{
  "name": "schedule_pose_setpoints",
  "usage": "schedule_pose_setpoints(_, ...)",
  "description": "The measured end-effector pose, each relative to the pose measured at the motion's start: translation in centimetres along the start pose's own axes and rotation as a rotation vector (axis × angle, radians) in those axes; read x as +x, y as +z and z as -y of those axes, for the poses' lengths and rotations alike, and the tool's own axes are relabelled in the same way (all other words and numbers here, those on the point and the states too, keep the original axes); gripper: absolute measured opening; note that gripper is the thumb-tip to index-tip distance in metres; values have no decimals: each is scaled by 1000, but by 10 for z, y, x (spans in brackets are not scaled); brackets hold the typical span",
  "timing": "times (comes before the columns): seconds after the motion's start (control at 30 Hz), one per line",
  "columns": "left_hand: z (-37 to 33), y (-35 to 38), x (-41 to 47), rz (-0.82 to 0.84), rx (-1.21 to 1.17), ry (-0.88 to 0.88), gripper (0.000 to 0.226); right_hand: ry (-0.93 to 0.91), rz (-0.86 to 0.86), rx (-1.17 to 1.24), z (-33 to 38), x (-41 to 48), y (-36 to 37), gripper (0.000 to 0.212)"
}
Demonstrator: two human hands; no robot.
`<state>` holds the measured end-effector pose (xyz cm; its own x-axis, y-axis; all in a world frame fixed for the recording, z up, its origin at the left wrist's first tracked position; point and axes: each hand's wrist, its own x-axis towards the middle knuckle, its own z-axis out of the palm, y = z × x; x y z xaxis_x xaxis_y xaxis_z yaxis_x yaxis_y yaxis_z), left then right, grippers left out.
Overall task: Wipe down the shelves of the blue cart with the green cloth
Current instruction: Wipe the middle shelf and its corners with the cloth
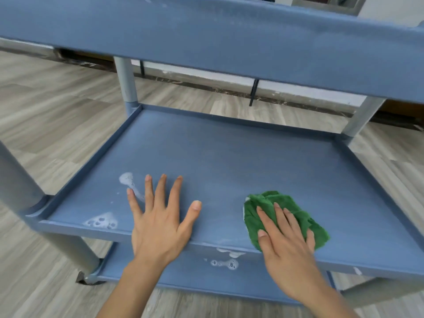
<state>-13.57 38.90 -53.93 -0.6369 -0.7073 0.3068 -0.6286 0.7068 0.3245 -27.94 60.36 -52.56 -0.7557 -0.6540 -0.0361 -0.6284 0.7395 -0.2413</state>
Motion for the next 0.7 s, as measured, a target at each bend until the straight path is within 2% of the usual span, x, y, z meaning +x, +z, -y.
schedule_pose_setpoints(0.23, 2, -2, 1, -56, -152, 16, 82, -139, 97, 54, 79, 9, 27, 61)
schedule_pose_setpoints(0.33, 5, -11, 0, -63, -319, 48, 80, -196, 193, 107, 110, 12, 26, 60)
schedule_pose_setpoints(0.4, 8, -19, -3, -87, -496, 50, 70, -234, 241, 120, 125, 17, 24, 60)
schedule_pose_setpoints(0.47, 15, -28, -7, -165, -645, 54, 54, -263, 303, 141, 134, 22, 21, 59)
schedule_pose_setpoints(0.57, 53, -42, -19, -359, -626, 86, 38, -270, 367, 139, 156, 30, 20, 58)
schedule_pose_setpoints(0.63, 81, -53, -16, -432, -569, 6, 33, -235, 351, 153, 165, 32, 21, 58)
schedule_pose_setpoints(0.7, 114, -63, -9, -460, -588, -202, 29, -201, 321, 134, 182, 35, 30, 58)
